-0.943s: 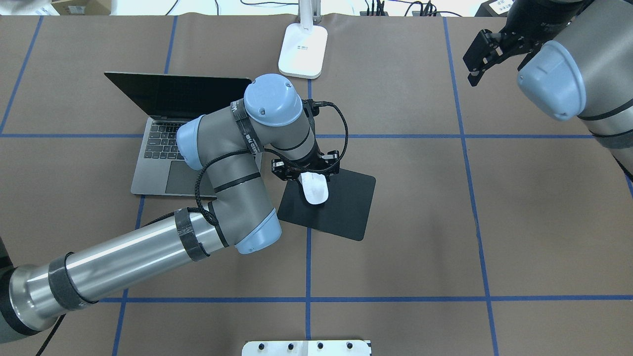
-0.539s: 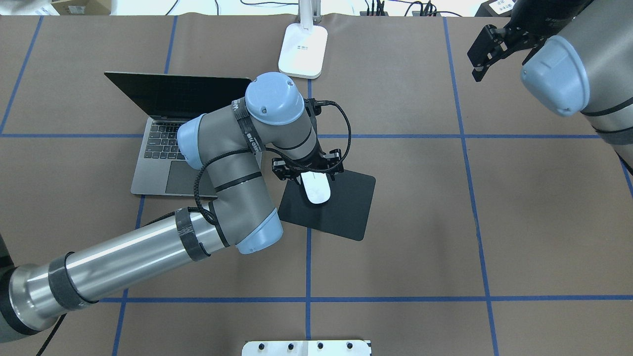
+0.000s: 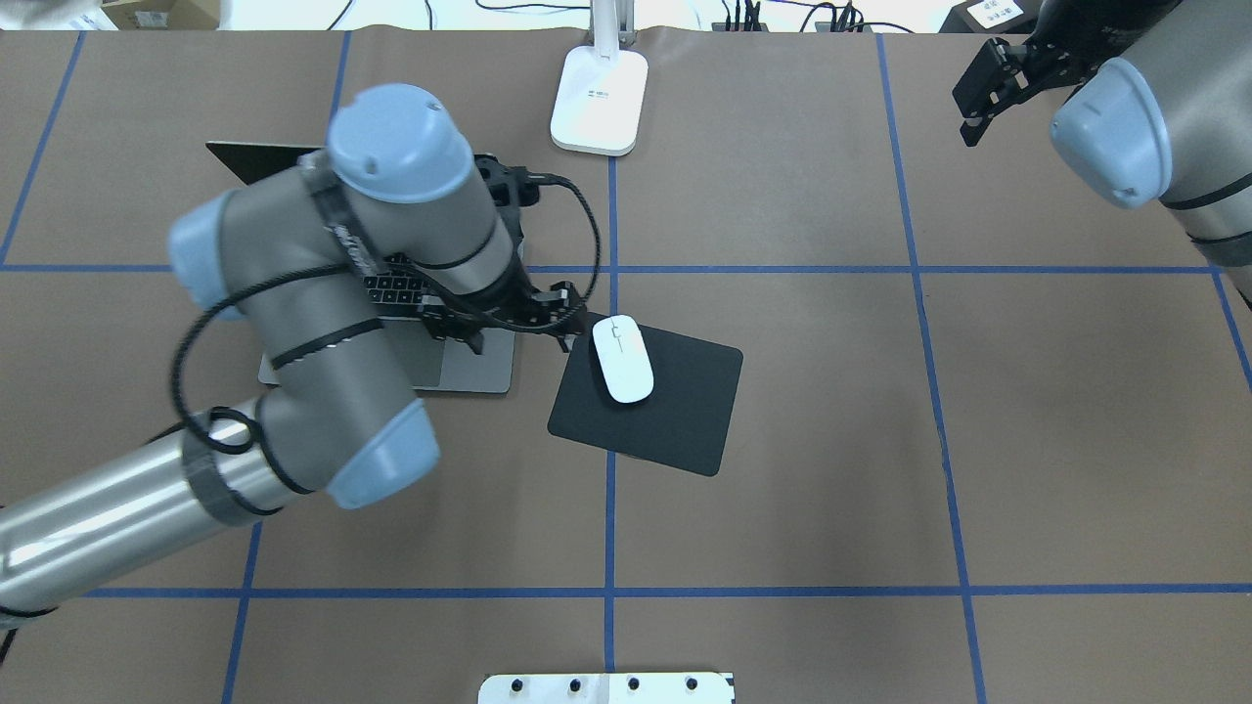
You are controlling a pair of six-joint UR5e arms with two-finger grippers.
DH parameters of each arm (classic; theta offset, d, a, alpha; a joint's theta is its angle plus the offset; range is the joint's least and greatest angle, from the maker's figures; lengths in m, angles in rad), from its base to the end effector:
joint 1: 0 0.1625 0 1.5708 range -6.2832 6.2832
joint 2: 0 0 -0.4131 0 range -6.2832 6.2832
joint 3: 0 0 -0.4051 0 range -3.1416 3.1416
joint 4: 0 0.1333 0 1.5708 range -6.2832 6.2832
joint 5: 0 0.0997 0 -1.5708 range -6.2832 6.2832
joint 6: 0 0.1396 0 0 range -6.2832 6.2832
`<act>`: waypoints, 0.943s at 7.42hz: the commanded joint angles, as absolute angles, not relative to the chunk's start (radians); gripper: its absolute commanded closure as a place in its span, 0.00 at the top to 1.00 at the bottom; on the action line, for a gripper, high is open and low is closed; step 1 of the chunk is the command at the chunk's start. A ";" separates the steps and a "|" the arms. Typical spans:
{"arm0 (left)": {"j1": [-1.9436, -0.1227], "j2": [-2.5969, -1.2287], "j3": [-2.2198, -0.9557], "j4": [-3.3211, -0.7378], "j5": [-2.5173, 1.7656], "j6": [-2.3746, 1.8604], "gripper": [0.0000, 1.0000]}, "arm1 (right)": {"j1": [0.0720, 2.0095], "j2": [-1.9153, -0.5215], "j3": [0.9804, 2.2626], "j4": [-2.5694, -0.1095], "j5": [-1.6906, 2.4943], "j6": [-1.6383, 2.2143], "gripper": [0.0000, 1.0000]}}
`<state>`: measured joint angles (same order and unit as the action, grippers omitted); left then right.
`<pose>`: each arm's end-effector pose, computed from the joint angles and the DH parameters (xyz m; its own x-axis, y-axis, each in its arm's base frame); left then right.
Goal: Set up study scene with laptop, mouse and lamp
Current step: 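Open the left gripper and withdraw it from the mouse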
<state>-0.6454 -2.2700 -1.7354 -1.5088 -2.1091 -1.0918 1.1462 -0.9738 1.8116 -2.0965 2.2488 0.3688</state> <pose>0.5097 -0.4610 0.1824 0.5954 0.0470 -0.8021 -0.0589 0.9982 0.0148 -0.2185 -0.5943 0.2759 0.7293 -0.1503 0.6675 0.1385 0.9878 0.0712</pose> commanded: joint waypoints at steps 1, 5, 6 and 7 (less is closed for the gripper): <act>-0.725 -2.163 -1.853 -1.442 -2.114 -0.946 0.99 | 1.190 -1.018 1.784 -2.085 2.249 0.368 1.00; -1.035 -1.803 -1.924 -1.459 -2.236 -0.451 1.00 | 1.278 -1.107 1.784 -2.085 2.256 0.370 1.00; -1.102 -1.757 -1.911 -1.457 -2.237 -0.358 1.00 | 1.305 -1.123 1.786 -2.086 2.281 0.371 1.00; -1.158 -1.711 -1.901 -1.459 -2.246 -0.291 1.00 | 1.327 -1.147 1.787 -2.085 2.317 0.361 1.00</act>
